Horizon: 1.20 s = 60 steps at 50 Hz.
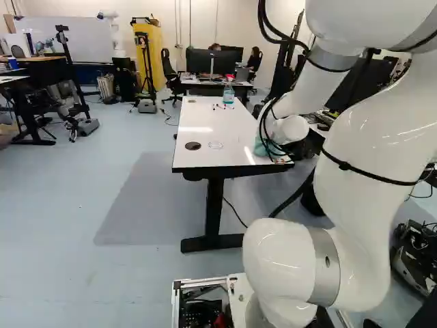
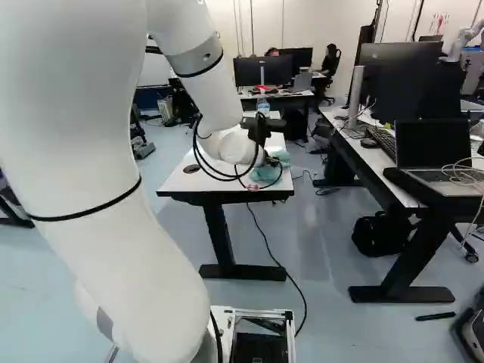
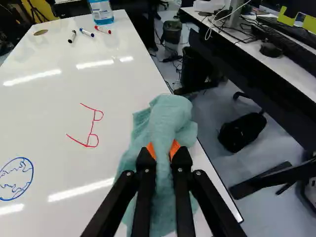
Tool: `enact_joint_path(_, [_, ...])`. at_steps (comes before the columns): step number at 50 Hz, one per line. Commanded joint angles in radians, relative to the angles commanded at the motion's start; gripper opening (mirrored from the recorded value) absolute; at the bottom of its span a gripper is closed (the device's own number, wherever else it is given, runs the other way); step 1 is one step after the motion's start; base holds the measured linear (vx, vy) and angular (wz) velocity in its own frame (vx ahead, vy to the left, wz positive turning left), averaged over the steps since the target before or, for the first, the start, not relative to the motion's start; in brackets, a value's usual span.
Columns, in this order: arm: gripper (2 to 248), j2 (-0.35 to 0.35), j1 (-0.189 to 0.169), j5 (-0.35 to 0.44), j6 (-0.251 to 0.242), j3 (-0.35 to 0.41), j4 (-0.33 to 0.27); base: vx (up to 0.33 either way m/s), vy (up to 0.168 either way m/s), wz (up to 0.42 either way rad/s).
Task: Clean the table with the green towel
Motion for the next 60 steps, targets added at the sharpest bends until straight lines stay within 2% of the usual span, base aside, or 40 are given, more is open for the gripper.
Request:
enact_joint_path(18, [47, -0.02, 0.019, -0.036, 0.0, -0.067, 0.022, 0.0, 0.0, 0.0])
enact_joint_path(36, [47, -0.032, 0.053, -0.113, 0.0, -0.127, 0.022, 0.0, 0.0, 0.0])
enact_joint_path(60, [47, -0.116, 0.096, -0.166, 0.0, -0.221, 0.032, 0.0, 0.0, 0.0])
